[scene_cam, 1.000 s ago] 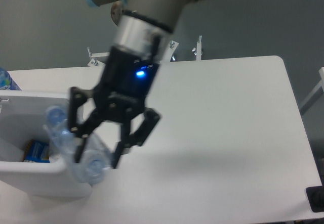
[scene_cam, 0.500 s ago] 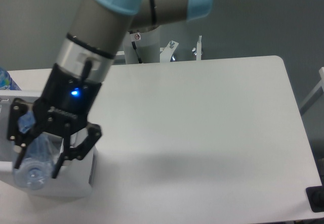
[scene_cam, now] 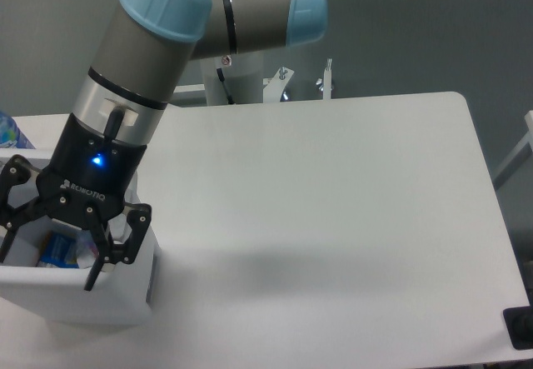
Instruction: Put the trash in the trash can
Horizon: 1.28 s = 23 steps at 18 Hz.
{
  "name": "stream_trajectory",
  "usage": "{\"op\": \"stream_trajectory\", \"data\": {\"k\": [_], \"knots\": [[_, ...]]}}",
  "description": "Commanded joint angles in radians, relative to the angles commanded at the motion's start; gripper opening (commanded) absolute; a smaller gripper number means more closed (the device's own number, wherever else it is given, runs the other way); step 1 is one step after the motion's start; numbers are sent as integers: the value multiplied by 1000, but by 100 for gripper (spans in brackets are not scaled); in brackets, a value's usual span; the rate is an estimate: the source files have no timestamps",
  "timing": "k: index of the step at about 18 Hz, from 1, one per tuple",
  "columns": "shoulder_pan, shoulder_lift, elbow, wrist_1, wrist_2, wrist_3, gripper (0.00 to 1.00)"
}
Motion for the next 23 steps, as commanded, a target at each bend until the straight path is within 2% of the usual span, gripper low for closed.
{"op": "stream_trajectory", "data": {"k": [4, 11, 15, 17, 19, 23], "knots": [[124, -2, -57, 0, -2, 27, 100], [328, -5, -202, -6, 0, 279, 100], [401, -5, -259, -8, 2, 400, 100], [422, -5, -265, -15, 3, 463, 100], [425, -11, -250, -66, 20, 497, 100], [396, -20, -215, -181, 301, 609, 100]]}}
